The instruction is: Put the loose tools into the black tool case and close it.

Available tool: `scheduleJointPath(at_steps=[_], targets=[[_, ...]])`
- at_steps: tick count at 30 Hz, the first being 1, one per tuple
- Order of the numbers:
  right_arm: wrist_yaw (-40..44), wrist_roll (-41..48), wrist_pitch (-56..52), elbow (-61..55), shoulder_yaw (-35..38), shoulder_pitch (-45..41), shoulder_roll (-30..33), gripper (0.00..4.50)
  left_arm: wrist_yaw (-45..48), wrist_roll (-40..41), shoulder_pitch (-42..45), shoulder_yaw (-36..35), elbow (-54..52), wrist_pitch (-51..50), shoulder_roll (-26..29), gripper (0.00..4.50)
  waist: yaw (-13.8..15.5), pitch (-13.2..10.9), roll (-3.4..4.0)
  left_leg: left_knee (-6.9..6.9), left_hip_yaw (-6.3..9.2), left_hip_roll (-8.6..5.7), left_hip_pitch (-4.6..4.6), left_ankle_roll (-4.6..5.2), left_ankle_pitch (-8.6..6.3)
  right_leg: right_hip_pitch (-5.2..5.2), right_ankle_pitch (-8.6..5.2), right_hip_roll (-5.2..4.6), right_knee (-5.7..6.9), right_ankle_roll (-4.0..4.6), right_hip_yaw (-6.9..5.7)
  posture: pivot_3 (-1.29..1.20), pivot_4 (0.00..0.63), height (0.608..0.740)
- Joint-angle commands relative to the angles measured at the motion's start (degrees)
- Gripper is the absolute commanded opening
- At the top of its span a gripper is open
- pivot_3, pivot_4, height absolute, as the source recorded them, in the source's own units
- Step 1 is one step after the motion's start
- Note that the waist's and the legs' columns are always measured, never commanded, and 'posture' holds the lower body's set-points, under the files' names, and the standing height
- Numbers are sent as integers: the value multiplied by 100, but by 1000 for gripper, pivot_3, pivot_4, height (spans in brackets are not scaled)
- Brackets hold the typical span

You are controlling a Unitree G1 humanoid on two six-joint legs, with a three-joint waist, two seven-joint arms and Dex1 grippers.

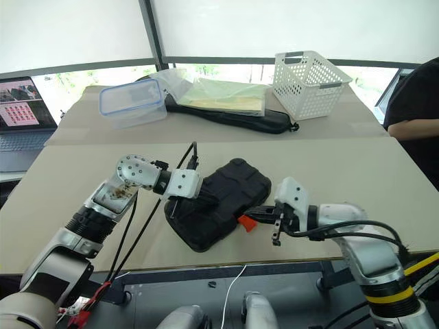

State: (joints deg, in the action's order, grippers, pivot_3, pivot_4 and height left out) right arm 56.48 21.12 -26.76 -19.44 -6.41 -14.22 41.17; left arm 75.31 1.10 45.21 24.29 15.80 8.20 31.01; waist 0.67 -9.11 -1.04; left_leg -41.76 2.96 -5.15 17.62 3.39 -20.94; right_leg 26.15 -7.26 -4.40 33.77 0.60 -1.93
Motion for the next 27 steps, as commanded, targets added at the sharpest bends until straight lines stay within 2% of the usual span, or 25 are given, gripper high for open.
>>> scheduleJointPath(at_steps=[1,4,9,15,17,22,27], targets=[[-107,-338,236,144,-204,-32,-44,0,168,-352,-254,325,391,-141,7,110,-1,4,0,0,0,0,-2,0,0,0,0,1,2,-1,0,0,150,740],[-63,-563,295,257,-381,73,48,0,99,-360,-199,256,444,-124,-33,110,5,14,7,0,0,-1,-4,-1,1,2,-1,1,12,0,0,0,150,740],[-34,-504,312,107,-232,337,148,0,128,-268,-161,152,402,-219,-57,110,9,48,4,0,1,-1,-7,-2,0,-3,-2,1,9,-2,0,0,150,740],[-324,479,-485,-406,692,751,22,0,105,-261,-204,108,319,-256,-73,110,17,54,7,2,5,-1,-6,-2,0,-2,-4,0,10,-4,2,0,150,740],[-332,480,-551,-465,735,922,108,0,100,-257,-213,100,303,-260,-80,110,14,55,7,2,5,-1,-3,-2,0,1,-4,0,9,-4,3,0,150,740],[-415,48,-370,-254,318,1081,85,0,72,-270,-187,117,321,-230,-164,110,8,55,8,4,4,-1,-3,-1,0,0,-9,1,7,-11,2,0,150,740],[-653,-395,-188,261,-162,571,-283,0,84,-321,-76,170,399,-142,-278,110,13,55,7,4,1,-2,-4,-1,0,-1,-29,-1,6,-45,5,0,150,740]])
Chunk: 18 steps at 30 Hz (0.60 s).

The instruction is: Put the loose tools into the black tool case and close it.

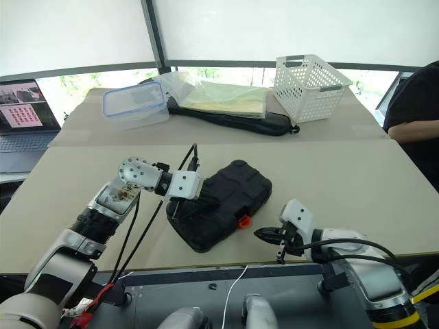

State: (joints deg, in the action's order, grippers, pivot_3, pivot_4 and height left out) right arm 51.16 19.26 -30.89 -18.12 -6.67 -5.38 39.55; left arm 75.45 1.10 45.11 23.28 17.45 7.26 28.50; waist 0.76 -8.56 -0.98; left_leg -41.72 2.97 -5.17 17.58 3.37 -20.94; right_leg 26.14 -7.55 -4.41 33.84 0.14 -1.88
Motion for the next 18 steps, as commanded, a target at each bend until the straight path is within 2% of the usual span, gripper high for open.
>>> scheduleJointPath(at_steps=[1,7,12,18], targets=[[-140,-259,264,190,-180,-387,-169,0,78,-344,-57,287,255,-11,-33,110,8,0,1,0,0,-1,1,0,0,2,-1,0,0,-1,0,0,150,740],[-336,-410,564,435,-134,-891,-543,0,89,-471,-87,357,328,180,-67,110,4,0,1,2,5,-2,3,0,0,3,21,2,-6,35,-4,0,150,740],[-263,25,291,-105,307,-922,-546,0,87,-535,-175,406,305,281,-75,110,-25,0,2,4,2,-1,4,0,0,8,21,3,-5,35,2,0,150,740],[-322,135,70,-317,353,-972,-601,0,0,-694,-213,482,452,503,-139,110,-34,0,2,9,1,-1,4,-1,0,10,21,4,-5,35,5,0,150,740]])
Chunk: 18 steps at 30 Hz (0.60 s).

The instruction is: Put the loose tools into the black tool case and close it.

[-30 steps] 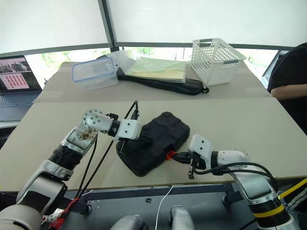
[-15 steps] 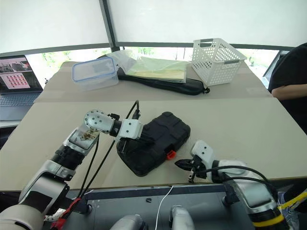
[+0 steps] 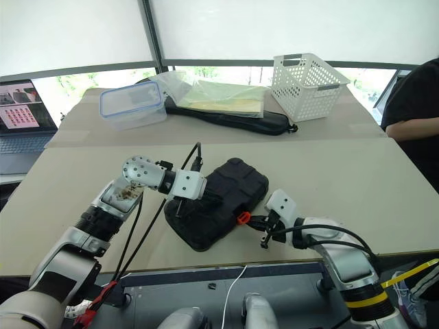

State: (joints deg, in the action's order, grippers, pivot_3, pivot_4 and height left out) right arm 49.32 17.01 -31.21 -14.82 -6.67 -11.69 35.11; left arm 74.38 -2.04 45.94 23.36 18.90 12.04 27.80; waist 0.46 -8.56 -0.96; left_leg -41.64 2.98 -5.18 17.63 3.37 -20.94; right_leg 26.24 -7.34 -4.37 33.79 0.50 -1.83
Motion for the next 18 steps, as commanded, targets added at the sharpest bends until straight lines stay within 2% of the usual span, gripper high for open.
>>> scheduleJointPath(at_steps=[1,18], targets=[[-149,339,101,-643,343,-363,-179,0,102,-391,-291,469,330,36,-83,110,-7,0,0,2,0,0,0,0,0,0,0,0,-1,0,1,0,150,740],[-188,317,-154,-592,201,-827,-549,0,122,-397,-307,410,328,-8,-67,110,-118,2,3,22,-6,1,-13,-1,1,0,0,3,-1,-1,13,0,150,740]])
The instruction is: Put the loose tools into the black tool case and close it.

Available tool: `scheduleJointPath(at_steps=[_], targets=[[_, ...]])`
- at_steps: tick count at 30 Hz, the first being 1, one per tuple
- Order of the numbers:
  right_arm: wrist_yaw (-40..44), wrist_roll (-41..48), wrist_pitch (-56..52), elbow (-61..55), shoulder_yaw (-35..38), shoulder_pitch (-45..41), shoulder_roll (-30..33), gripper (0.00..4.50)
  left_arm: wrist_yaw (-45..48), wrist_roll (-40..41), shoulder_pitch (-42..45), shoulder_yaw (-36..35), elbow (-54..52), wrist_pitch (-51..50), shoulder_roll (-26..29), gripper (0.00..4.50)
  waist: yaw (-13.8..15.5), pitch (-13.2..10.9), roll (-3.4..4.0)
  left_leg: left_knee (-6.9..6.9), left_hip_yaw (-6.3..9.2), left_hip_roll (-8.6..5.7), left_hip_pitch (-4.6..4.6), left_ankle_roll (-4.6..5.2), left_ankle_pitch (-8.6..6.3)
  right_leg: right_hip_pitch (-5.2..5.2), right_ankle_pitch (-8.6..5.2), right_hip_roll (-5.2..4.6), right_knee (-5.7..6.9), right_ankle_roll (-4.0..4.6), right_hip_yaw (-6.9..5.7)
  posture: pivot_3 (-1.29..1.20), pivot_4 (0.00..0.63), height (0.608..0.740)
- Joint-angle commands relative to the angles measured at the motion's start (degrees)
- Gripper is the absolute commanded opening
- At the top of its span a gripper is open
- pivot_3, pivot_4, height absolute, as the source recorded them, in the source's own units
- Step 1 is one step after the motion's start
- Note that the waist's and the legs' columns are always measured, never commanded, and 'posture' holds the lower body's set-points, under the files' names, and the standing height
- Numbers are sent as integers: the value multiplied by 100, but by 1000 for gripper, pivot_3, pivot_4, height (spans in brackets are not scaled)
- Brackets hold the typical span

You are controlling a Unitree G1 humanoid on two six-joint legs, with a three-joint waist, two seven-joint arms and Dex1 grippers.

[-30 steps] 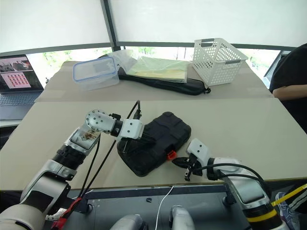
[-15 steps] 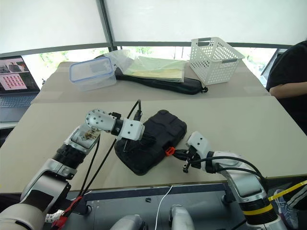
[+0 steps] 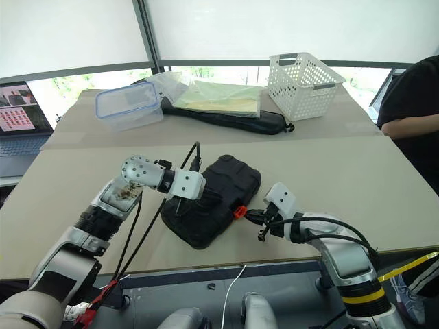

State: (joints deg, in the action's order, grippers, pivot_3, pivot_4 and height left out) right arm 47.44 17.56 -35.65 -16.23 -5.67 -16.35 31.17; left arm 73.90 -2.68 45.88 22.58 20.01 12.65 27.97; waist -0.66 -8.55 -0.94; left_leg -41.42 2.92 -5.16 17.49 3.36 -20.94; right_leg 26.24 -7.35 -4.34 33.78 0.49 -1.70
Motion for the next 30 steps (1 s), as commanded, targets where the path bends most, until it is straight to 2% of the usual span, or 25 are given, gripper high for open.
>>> scheduleJointPath(at_steps=[1,6,10,11,13,14,16,18,20,23,24,27,30], targets=[[-8,276,269,-445,110,-399,-184,0,168,-337,-301,484,222,-69,-87,110,-1,3,2,7,-2,0,-6,-1,0,-2,0,0,-3,0,3,0,150,740],[25,219,243,-421,65,-473,-85,0,107,-401,-290,419,292,-59,-86,110,107,10,9,46,4,0,-16,-2,2,-5,-2,1,-23,1,-5,0,150,740],[200,583,1,-541,627,-391,319,0,57,-53,-387,-12,90,-564,88,110,123,12,13,46,0,-7,-10,2,1,-6,0,0,-53,-4,-12,0,150,740],[405,749,-67,-597,793,-282,539,287,122,170,-445,-216,-40,-900,212,35,119,12,13,47,0,-7,-7,2,1,-5,1,0,-55,-4,-16,0,150,740],[946,1099,-83,-692,1100,-17,1024,733,291,640,-630,-652,-367,-1486,557,587,95,12,13,56,2,-2,-7,1,1,-1,0,1,-57,-3,-24,0,150,740],[1139,1237,-81,-717,1206,79,1204,1138,341,805,-713,-803,-506,-1654,701,760,52,11,13,62,2,1,-7,1,1,4,-1,4,-57,-2,-27,0,150,740],[1521,1455,-27,-689,1427,274,1564,1819,273,1006,-927,-1098,-777,-2000,1036,1497,-19,10,15,71,3,12,-7,-2,1,8,-6,10,-57,7,-27,0,150,740],[2087,1684,-16,-544,1724,445,2053,2507,486,1545,-1299,-1619,-1284,-2640,1612,2201,-43,3,22,72,4,18,-7,-6,0,8,-8,11,-56,12,-27,0,150,740],[2748,1972,-147,-287,2053,534,2618,3184,859,2380,-1917,-2477,-1905,-3575,2417,2902,-72,-30,33,71,0,18,-6,-5,0,8,-8,10,-57,10,-23,0,150,740],[3267,2206,-184,94,2276,562,3073,4150,1143,3148,-2924,-3578,-2559,-4602,3338,3915,-114,-77,22,70,-3,20,3,-3,-1,18,-9,13,-56,8,-37,0,150,740],[3351,2233,-166,202,2285,556,3143,4500,1131,3252,-3226,-3847,-2704,-4705,3480,4449,-86,-81,21,70,-1,20,5,-2,-1,20,-9,14,-56,8,-49,0,150,740],[3508,2262,-105,419,2275,518,3182,4500,855,3350,-3896,-4469,-3024,-4822,3543,4482,47,-89,31,70,2,17,6,4,-6,11,-10,1,-65,6,-56,0,150,740],[3563,2246,-31,501,2217,481,3147,4500,673,3432,-4218,-4736,-3193,-4750,3425,4482,134,-95,36,70,5,9,16,9,-11,14,-14,-6,-65,0,-57,0,150,740]])
